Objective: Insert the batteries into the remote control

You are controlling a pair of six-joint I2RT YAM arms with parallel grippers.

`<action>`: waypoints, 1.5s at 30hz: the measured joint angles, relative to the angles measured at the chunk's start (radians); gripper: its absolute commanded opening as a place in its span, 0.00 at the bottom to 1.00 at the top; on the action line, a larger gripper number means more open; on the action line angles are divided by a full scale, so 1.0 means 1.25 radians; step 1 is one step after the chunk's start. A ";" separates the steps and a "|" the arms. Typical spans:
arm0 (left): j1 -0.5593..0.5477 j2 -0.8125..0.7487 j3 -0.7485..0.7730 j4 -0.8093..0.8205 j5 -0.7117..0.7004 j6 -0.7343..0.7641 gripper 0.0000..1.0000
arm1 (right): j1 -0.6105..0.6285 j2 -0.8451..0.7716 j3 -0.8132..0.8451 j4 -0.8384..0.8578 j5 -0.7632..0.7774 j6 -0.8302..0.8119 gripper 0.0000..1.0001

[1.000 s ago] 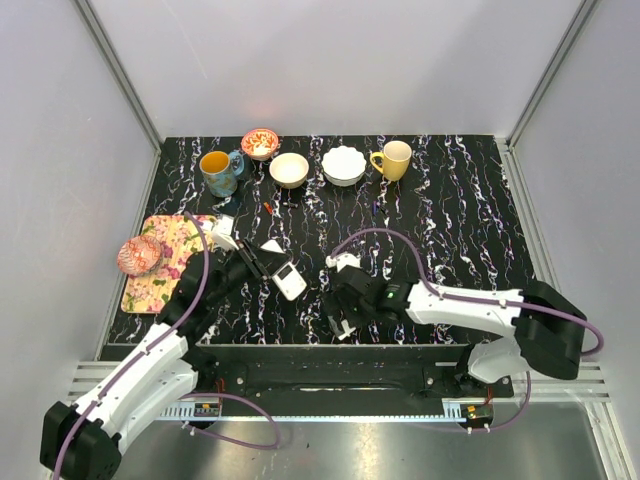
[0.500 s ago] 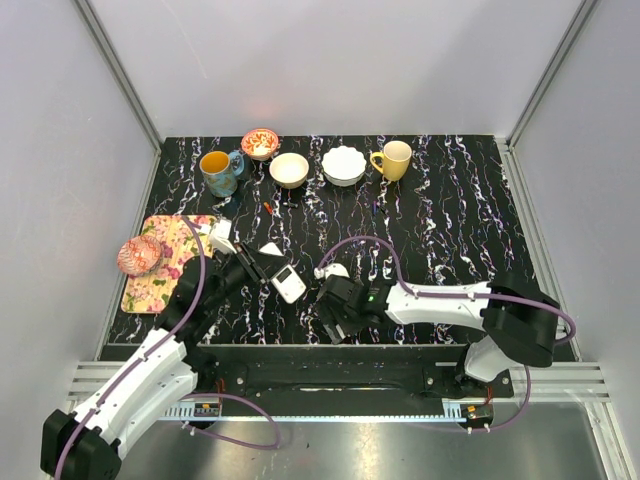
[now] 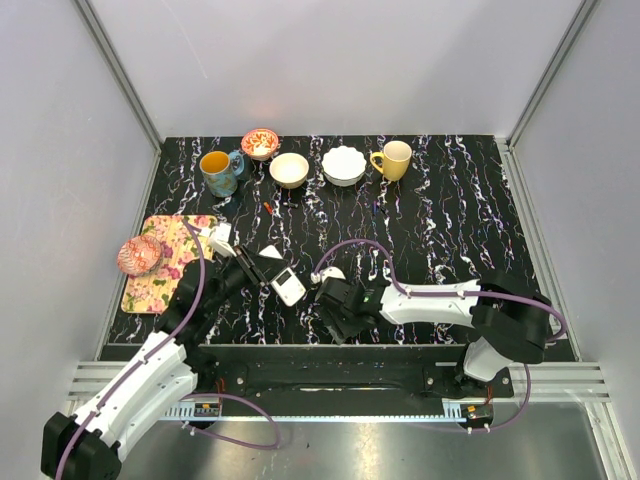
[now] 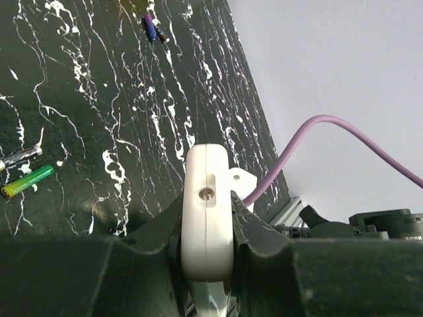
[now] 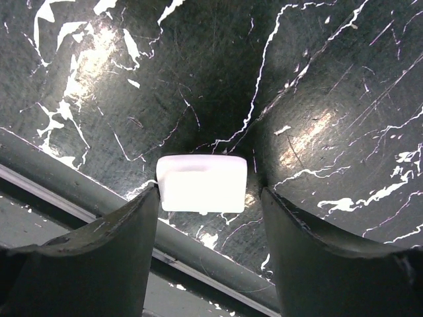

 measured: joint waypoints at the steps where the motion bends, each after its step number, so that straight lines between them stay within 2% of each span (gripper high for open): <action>1: 0.000 -0.003 -0.004 0.000 0.000 0.000 0.00 | 0.000 0.001 0.000 -0.001 0.000 -0.002 0.66; 9: 0.005 -0.007 -0.009 -0.001 0.000 -0.007 0.00 | 0.000 0.005 0.002 -0.002 0.005 -0.009 0.49; 18: 0.005 -0.023 -0.009 -0.003 0.000 -0.008 0.00 | -0.019 0.001 0.000 -0.001 0.013 0.028 0.34; 28: 0.006 -0.023 -0.009 -0.003 0.000 -0.009 0.00 | -0.281 -0.082 -0.034 0.023 0.031 0.133 0.25; 29: 0.006 -0.023 -0.009 -0.003 0.000 -0.011 0.00 | -0.303 -0.083 -0.032 0.028 0.031 0.149 0.23; 31: 0.006 -0.023 -0.009 -0.003 0.000 -0.012 0.00 | -0.349 -0.077 -0.022 0.031 0.030 0.193 0.08; 33: 0.007 -0.023 -0.009 -0.003 0.000 -0.013 0.00 | -0.385 -0.061 -0.004 0.032 0.030 0.245 0.00; 42: 0.005 -0.038 -0.015 -0.001 -0.001 -0.021 0.00 | -0.418 0.001 0.054 0.034 0.052 0.554 0.00; 43: 0.003 -0.038 -0.015 -0.001 -0.002 -0.021 0.00 | -0.418 0.001 0.057 0.026 0.063 0.585 0.06; 45: -0.002 -0.038 -0.015 -0.001 -0.005 -0.022 0.00 | -0.418 0.008 0.072 -0.020 0.097 0.673 0.11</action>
